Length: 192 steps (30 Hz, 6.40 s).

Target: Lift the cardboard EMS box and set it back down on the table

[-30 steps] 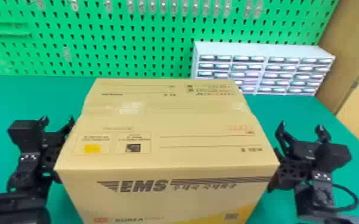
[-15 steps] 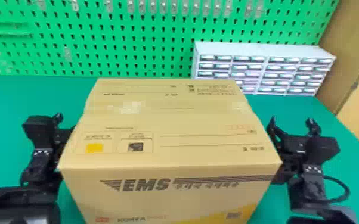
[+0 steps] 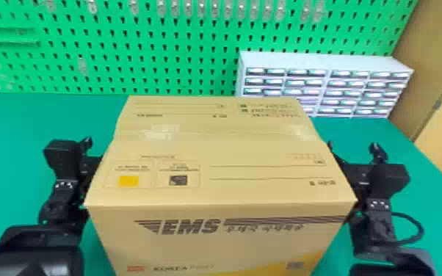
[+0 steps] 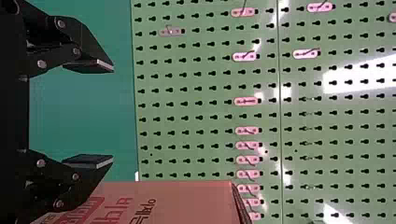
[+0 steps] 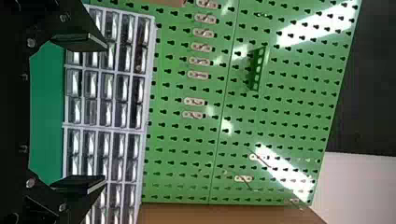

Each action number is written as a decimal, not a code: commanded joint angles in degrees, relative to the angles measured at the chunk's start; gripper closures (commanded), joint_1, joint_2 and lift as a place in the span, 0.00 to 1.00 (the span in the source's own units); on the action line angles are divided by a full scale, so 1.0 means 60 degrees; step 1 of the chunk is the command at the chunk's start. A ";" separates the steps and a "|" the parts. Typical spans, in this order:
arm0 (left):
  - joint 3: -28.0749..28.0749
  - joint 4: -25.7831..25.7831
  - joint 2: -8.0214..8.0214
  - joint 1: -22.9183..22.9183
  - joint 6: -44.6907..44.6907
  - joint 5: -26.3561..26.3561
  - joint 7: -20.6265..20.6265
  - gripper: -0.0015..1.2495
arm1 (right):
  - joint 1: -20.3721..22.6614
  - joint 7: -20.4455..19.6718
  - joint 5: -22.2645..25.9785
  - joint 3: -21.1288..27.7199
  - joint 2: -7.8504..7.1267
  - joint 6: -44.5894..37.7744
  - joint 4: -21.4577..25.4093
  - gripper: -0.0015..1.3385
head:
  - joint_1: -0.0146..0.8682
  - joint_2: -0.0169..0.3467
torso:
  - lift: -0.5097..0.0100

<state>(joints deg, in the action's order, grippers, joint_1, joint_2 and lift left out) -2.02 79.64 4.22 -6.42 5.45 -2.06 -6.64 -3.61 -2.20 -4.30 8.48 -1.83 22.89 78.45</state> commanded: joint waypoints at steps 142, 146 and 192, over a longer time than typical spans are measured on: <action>0.0044 0.0760 0.0000 -0.0966 -0.0718 0.0564 -0.0622 0.44 | -0.1450 0.0000 -0.0440 -0.1018 -0.0399 -0.0855 0.0533 0.21 | 0.78 0.01 | 0.81; 0.0000 0.0731 0.0000 -0.0848 -0.0718 0.0608 -0.0636 0.44 | -0.1376 0.0000 -0.0440 -0.1047 -0.0399 -0.0885 0.0460 0.21 | 0.78 0.01 | 0.81; -0.0483 -0.0104 0.0000 -0.0380 -0.0542 0.0520 -0.0270 0.45 | -0.0336 0.0000 -0.0470 -0.0007 -0.0062 -0.0899 -0.0097 0.21 | 0.78 0.01 | 0.81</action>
<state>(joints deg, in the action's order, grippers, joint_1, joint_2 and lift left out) -4.13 78.92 4.18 -8.95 2.02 1.21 -8.33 -6.27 -2.19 -7.14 7.36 -2.25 17.50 77.08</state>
